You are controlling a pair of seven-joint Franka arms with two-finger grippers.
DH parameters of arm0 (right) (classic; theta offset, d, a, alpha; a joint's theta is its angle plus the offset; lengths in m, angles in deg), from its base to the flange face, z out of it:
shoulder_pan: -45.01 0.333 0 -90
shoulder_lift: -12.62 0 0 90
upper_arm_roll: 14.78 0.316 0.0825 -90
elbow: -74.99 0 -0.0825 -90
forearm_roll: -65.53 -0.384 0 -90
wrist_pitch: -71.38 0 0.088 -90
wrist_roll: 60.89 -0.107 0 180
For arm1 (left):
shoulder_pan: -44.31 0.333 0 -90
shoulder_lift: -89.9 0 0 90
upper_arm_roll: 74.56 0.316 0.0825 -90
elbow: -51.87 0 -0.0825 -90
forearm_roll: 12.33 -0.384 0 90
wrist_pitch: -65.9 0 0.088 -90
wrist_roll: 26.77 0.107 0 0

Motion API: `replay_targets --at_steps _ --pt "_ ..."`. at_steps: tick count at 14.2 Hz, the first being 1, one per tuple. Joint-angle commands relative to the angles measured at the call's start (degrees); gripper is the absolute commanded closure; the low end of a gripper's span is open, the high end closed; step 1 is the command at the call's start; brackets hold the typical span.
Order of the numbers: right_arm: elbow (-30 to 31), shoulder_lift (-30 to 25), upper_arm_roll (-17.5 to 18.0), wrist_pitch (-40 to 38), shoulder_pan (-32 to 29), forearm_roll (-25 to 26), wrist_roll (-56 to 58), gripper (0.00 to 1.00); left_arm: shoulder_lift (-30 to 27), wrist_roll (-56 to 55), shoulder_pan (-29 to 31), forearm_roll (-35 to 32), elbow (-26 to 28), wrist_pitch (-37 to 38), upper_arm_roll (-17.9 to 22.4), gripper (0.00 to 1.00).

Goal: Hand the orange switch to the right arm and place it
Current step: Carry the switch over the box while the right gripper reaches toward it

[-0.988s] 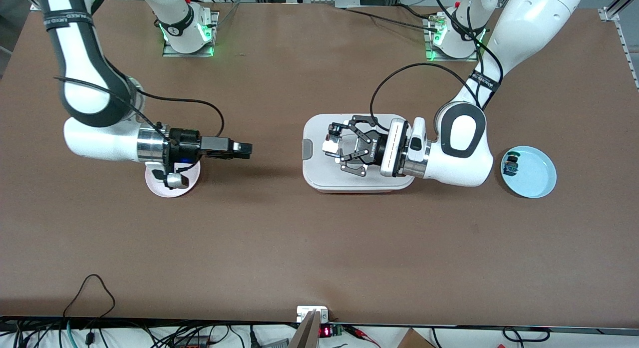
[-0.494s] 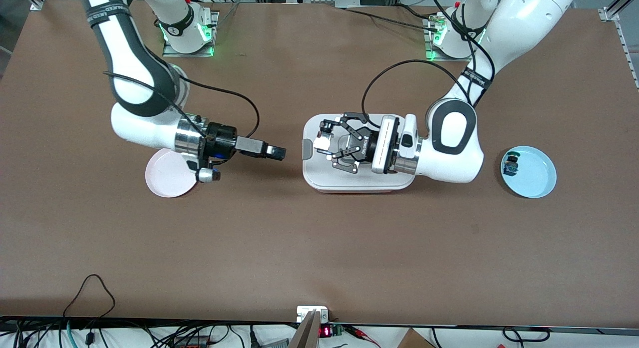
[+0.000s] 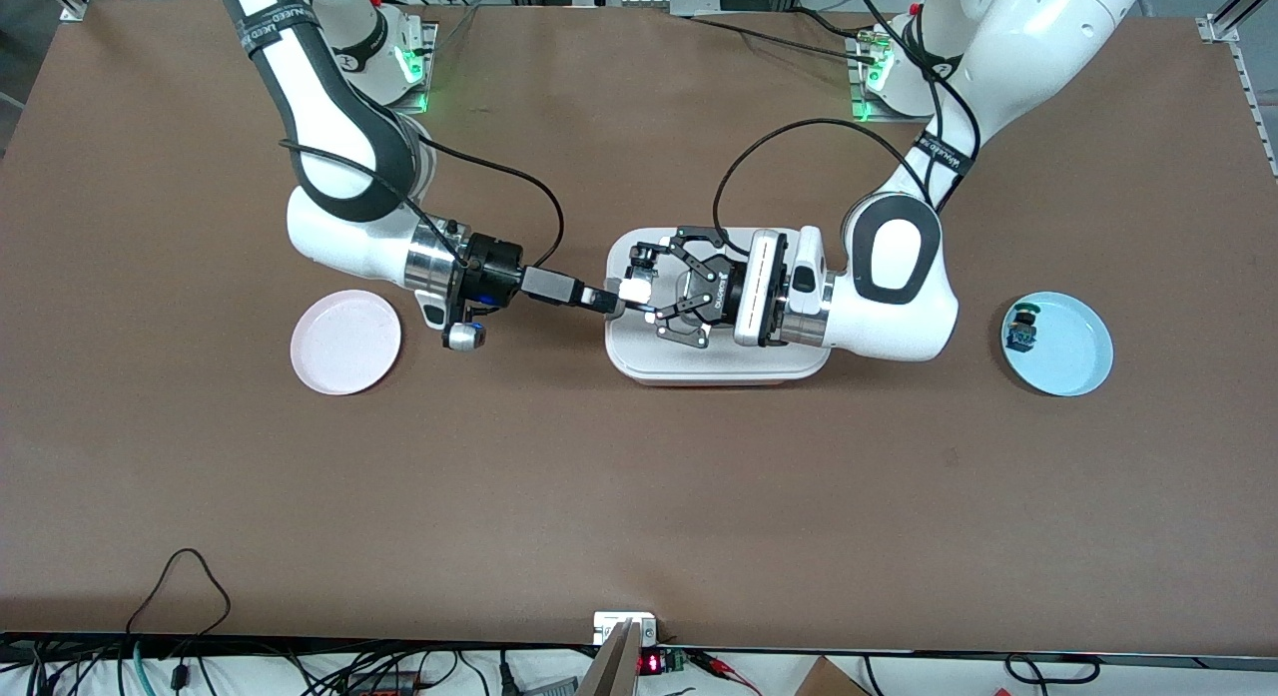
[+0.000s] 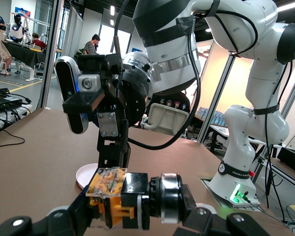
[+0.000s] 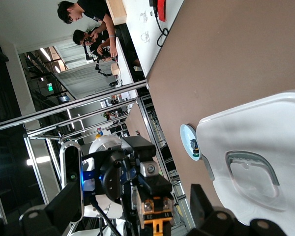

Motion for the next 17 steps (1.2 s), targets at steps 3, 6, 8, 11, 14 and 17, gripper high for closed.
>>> replay_targets --at_steps 3,6,8,11,14,17 --pt "0.54 -0.09 -0.4 1.88 2.08 -3.05 -0.14 0.04 0.39 1.83 -0.17 1.78 -0.95 0.15 -0.08 0.95" --pt "1.06 -0.44 -0.32 1.97 2.44 -4.29 -0.14 0.13 0.39 1.83 -0.17 1.78 -0.95 0.23 -0.08 0.95" --pt "1.5 -0.62 -0.32 1.97 2.52 -4.29 -0.14 0.22 0.39 1.83 -0.08 1.69 -0.95 0.32 -0.08 0.95" --pt "1.77 -0.8 -0.32 1.97 2.52 -4.29 -0.14 0.28 0.39 1.83 -0.17 1.78 -0.95 0.41 -0.08 0.95" --pt "2.38 -0.97 -0.32 1.97 2.61 -4.29 0.56 0.38 0.39 1.66 -0.17 1.78 -0.95 0.41 -0.08 0.95" --pt "2.47 -1.15 -0.23 2.14 2.7 -4.29 0.65 0.58 0.39 1.57 -0.17 1.78 -0.95 0.41 -0.08 0.95"
